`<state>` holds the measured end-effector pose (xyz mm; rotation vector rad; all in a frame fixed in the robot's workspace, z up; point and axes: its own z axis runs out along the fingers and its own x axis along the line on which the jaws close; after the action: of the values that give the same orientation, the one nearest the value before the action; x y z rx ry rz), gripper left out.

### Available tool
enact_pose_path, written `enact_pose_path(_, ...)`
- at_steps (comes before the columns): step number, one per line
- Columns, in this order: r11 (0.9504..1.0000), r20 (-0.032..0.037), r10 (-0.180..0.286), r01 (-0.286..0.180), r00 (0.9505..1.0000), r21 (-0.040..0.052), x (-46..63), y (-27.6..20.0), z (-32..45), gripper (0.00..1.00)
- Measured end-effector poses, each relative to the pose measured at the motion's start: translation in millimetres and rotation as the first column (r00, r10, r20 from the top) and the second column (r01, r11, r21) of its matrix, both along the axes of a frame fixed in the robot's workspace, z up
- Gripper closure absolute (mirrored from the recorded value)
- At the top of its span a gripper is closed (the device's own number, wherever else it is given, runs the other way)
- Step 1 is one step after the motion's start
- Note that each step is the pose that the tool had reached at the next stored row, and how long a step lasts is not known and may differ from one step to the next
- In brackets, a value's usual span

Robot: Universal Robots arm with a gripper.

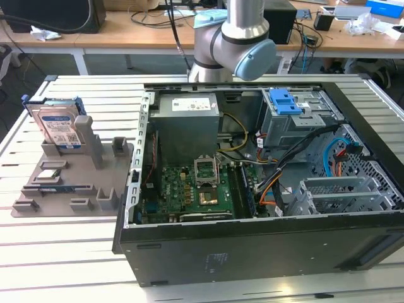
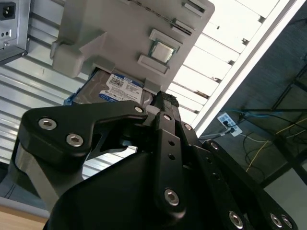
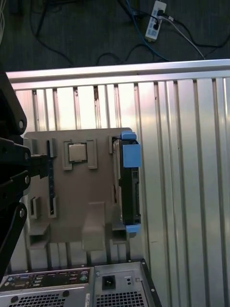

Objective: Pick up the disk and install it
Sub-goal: 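Reach for the disk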

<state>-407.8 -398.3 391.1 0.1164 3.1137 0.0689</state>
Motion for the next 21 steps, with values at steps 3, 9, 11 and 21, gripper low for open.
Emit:
enact_pose_path(3, 1.0, 0.0, 0.0, 0.0, 1.0, 0.0, -9.0, 0.1, -0.1, 0.9)
enact_pose_path(9, 1.0, 0.0, 0.0, 0.0, 1.0, 0.0, -20.5, 0.0, -0.2, 0.9)
enact_pose_path(11, 1.0, 0.0, 0.0, 0.0, 1.0, 0.0, -23.8, 0.2, -0.2, 0.9)
enact_pose_path(21, 1.0, -0.0004, 0.0, 0.0, 1.0, -0.0009, -21.1, 10.2, -0.9, 0.9)
